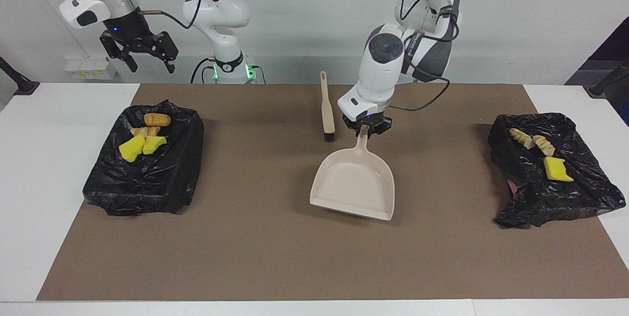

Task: Sweep and dump trash in bin
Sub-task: 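Carry the empty dustpan back to the table center with the left gripper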

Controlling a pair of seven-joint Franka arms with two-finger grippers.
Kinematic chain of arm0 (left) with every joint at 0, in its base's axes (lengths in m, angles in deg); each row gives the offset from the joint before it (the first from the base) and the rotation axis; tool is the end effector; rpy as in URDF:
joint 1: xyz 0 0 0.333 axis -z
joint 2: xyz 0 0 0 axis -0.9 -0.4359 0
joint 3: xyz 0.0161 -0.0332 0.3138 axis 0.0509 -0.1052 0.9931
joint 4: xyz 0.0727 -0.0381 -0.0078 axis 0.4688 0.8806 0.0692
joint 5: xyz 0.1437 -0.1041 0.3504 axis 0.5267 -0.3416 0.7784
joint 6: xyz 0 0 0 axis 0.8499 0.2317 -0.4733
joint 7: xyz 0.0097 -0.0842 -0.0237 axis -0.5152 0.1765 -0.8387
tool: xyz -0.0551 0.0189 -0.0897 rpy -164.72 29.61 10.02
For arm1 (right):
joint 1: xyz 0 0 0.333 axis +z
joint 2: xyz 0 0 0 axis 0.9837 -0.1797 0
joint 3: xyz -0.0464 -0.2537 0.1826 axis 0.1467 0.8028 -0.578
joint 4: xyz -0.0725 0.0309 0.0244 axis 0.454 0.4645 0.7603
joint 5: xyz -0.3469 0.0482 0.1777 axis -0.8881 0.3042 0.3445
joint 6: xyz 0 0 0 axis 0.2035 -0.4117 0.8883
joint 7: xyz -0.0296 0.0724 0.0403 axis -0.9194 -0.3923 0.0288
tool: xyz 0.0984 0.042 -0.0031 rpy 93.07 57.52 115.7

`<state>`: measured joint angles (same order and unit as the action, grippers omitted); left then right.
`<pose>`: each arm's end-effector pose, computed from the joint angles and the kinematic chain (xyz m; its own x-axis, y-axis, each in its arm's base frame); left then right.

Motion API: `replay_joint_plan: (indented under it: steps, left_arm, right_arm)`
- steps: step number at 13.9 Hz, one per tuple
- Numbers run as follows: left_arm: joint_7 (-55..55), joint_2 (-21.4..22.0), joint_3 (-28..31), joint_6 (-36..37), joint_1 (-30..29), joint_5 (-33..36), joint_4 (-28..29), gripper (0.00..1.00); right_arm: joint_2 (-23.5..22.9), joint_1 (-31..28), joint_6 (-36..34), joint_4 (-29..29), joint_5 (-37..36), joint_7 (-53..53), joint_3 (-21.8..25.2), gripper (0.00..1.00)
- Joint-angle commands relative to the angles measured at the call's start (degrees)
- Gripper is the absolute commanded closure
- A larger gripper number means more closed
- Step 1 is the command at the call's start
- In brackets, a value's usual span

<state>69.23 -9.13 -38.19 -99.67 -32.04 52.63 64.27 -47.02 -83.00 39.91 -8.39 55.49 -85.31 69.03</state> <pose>0.5228 -0.3547 0.4254 0.9534 -0.2923 -0.0754 -0.2907 -0.9563 0.0316 0.5018 -0.0310 0.6588 0.9973 -0.0710 -0.0162 -0.0712 -0.9974 -0.0127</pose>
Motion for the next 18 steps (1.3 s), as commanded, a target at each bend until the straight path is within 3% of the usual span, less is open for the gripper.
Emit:
replay_joint_plan:
  steps: [1, 7, 8, 9, 10, 11, 18]
  left_arm:
    - [-1.67, -1.82, 0.99, -3.76, 1.71, -1.14, -0.2, 1.0]
    - [-4.66, -1.3, 0.91, -10.63, 3.73, -2.28, 5.78, 1.0]
    - [-4.92, -0.94, 0.91, -11.42, 3.82, -2.28, 6.23, 0.88]
    - [-7.88, -0.94, 0.91, -11.77, 3.82, -2.37, 6.15, 0.58]
    - [-11.83, -0.94, 0.91, -12.13, 4.08, -2.28, 5.88, 0.38]
    - [-13.78, -0.94, 0.99, -11.26, 5.13, -2.02, 5.53, 0.0]
    - [-6.17, 5.11, 2.05, -1.51, -3.89, -1.67, 2.1, 0.0]
  right_arm:
    - [0.24, -0.51, -0.63, 0.07, 0.36, 1.52, -0.32, 0.0]
    - [0.24, -0.51, -0.54, 0.07, 0.36, 1.52, -0.32, 0.0]
    - [0.24, -0.51, -0.63, 0.07, 0.36, 1.52, -0.32, 0.0]
    - [0.24, -0.51, -0.54, 0.07, 0.36, 1.61, -0.23, 0.0]
    - [0.24, -0.51, -0.63, 0.07, 0.27, 1.52, -0.32, 0.0]
    - [0.24, -0.51, -0.63, 0.07, 0.27, 1.52, -0.32, 0.0]
    - [0.24, -0.51, -0.63, 0.07, 0.36, 1.52, -0.32, 0.0]
